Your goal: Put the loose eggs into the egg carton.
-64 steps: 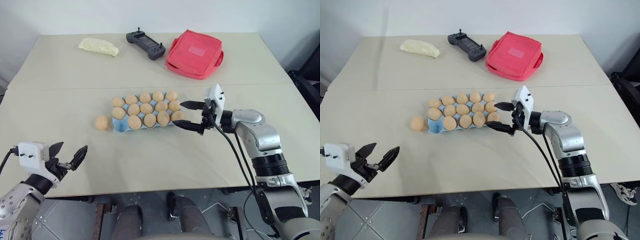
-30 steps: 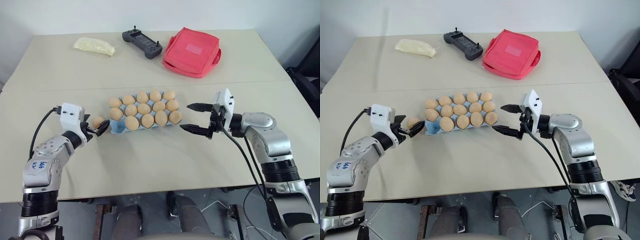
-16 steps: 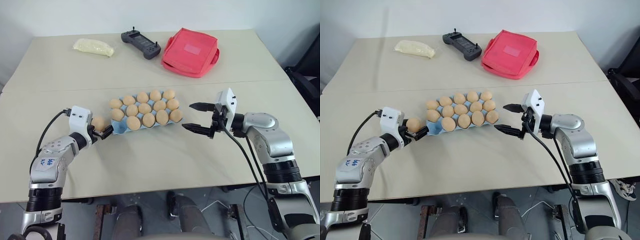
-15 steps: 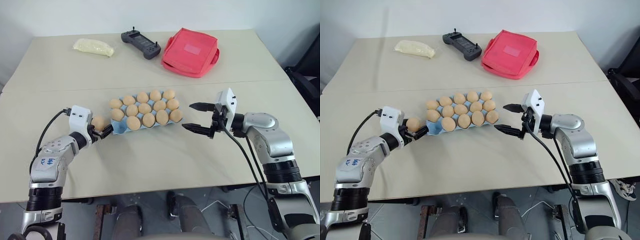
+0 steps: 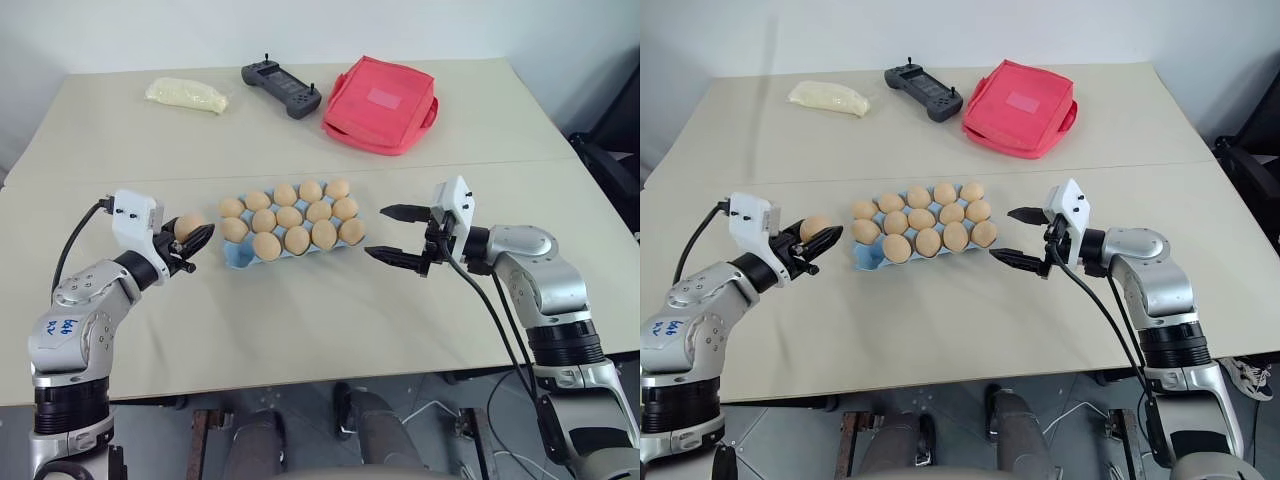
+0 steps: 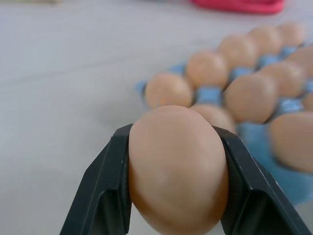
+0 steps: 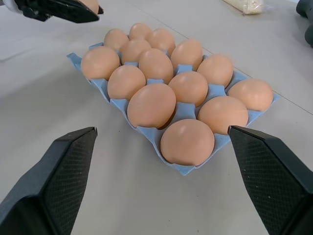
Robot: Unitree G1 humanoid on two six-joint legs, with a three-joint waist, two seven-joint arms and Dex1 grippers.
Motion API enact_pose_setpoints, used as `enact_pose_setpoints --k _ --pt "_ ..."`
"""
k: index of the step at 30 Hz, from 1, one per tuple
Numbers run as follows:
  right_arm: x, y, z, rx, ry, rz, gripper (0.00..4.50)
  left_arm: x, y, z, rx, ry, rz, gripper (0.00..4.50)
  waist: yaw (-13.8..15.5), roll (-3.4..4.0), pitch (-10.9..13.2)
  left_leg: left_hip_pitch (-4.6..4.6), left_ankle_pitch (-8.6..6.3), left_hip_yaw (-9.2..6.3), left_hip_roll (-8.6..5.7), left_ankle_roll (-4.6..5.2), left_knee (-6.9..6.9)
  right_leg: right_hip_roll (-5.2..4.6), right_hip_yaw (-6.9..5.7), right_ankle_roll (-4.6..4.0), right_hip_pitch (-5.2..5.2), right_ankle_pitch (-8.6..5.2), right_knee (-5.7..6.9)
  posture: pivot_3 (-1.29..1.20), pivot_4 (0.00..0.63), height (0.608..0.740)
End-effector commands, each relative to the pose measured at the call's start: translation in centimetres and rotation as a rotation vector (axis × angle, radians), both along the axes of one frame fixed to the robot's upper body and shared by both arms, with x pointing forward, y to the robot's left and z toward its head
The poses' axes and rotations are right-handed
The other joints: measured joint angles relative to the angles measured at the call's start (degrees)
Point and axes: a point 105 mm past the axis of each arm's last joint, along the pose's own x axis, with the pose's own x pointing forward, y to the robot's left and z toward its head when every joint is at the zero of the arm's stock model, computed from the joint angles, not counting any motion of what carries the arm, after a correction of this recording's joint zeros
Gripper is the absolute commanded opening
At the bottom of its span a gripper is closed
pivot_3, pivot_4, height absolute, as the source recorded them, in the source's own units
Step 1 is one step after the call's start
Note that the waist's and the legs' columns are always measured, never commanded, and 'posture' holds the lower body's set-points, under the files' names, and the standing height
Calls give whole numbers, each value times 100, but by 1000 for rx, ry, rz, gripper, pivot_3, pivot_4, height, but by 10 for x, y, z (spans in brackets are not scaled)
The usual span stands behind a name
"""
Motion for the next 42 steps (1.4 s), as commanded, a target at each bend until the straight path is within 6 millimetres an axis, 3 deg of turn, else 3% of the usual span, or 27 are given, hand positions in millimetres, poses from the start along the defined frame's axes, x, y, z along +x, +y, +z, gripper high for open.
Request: enact_pose_setpoints --k 1,6,15,23,28,36,42 --pt "-2 -1 15 12 -71 1 4500 -6 -15 19 -12 -47 -89 1767 -5 0 0 0 0 0 0 0 1 2 2 0 0 0 0 0 150 740" --pt "-2 0 15 15 -76 0 4500 -6 -33 12 -18 -11 -170 1767 -6 0 0 3 2 0 1 -2 2 13 13 0 1 0 3 0 150 740" --pt "-6 -5 15 15 -83 -17 4500 3 -41 0 -3 30 -210 1767 -6 0 0 5 2 -2 5 -4 1 57 31 0 0 0 4 0 150 740" --pt "-6 -8 15 15 -85 -27 4500 4 -37 2 3 24 -191 4412 -5 0 0 10 2 -1 6 -4 2 60 35 0 0 0 8 0 150 740" --pt "-4 -9 16 13 -89 -28 4500 5 -28 14 11 -29 -151 4463 -8 -1 0 24 2 4 6 -4 1 64 44 0 3 0 16 0 150 740" --pt "-2 -12 16 7 -94 -39 4500 -18 1 39 69 -180 -150 4463 -21 -1 0 33 2 16 10 -7 -5 66 52 -2 2 -1 17 0 150 740" --pt "0 -18 13 -7 -90 -45 4500 -44 32 28 157 -181 -139 4463 -12 -1 0 36 0 20 12 -7 -7 65 52 -5 3 -3 12 0 150 740"
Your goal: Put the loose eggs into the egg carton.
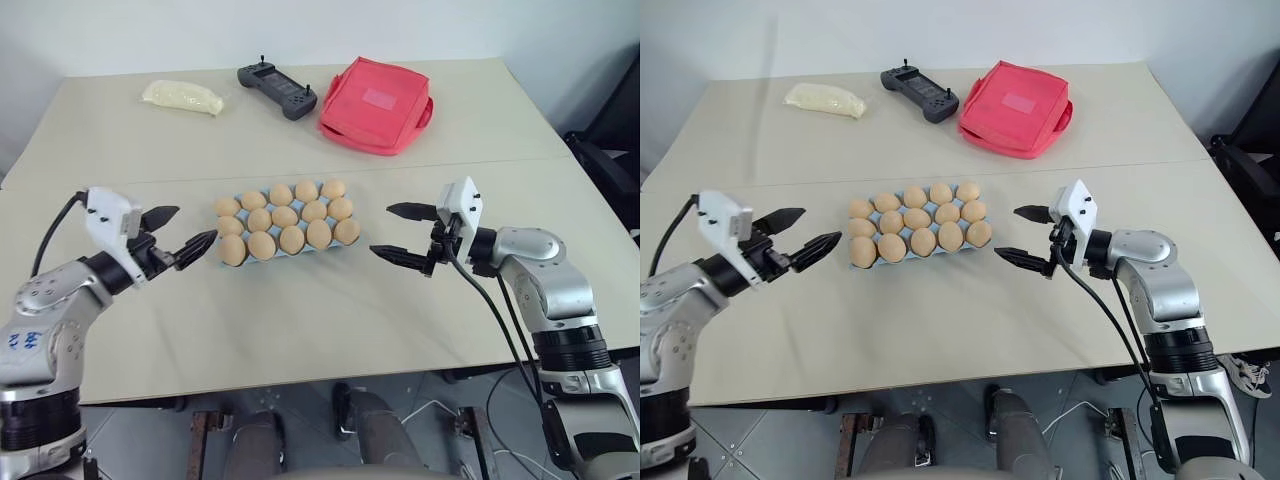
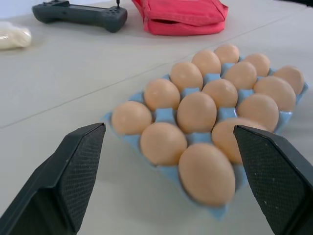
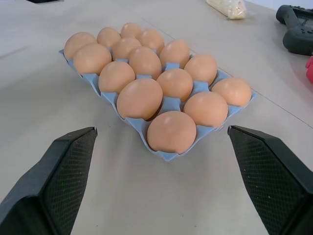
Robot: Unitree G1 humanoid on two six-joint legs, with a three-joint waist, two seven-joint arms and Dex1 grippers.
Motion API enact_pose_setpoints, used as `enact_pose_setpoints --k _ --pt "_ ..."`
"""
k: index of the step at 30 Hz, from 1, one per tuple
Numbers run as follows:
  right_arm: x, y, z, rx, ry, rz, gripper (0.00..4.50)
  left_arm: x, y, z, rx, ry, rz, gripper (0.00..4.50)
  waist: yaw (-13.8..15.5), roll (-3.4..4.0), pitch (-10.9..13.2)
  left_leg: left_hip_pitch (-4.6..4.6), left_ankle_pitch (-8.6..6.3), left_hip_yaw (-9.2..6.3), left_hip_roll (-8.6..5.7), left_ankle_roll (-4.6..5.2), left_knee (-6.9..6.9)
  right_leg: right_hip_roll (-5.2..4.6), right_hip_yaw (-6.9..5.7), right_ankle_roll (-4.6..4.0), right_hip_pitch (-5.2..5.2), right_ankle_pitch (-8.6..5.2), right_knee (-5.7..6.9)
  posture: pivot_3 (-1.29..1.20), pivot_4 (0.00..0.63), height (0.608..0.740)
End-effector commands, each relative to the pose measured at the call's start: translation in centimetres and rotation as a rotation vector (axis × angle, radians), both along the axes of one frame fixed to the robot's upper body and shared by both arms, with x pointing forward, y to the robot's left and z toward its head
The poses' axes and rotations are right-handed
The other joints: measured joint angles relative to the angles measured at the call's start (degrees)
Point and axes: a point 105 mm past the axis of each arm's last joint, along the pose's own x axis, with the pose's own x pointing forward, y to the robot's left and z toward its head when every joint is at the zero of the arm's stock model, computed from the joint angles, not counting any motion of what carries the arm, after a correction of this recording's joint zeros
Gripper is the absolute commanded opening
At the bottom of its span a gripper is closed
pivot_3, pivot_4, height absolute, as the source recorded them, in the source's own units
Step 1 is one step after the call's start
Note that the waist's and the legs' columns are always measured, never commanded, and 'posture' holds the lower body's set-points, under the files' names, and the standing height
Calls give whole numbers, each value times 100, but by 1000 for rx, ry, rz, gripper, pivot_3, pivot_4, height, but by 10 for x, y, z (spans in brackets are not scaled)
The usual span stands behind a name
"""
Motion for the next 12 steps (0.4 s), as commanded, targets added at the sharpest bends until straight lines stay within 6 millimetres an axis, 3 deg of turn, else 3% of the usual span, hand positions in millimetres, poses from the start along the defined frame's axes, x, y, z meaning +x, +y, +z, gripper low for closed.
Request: enact_pose_setpoints --k 1,5,12 --pt "1 -9 13 -2 -53 -10 4500 -17 12 5 54 -43 -19 4463 -2 0 0 1 0 1 0 0 0 0 0 -1 0 0 0 0 150 740" --pt "-1 -13 7 -19 -34 -7 4500 -29 20 -5 52 -3 -32 4463 1 0 0 2 -1 3 5 -1 -2 2 -2 -9 0 -6 -9 0 150 740" --pt "0 -19 2 -29 -15 -14 4500 -32 28 -5 56 -38 4 4463 7 -1 0 1 -1 3 7 0 -2 1 -1 -11 2 -7 -15 0 150 740"
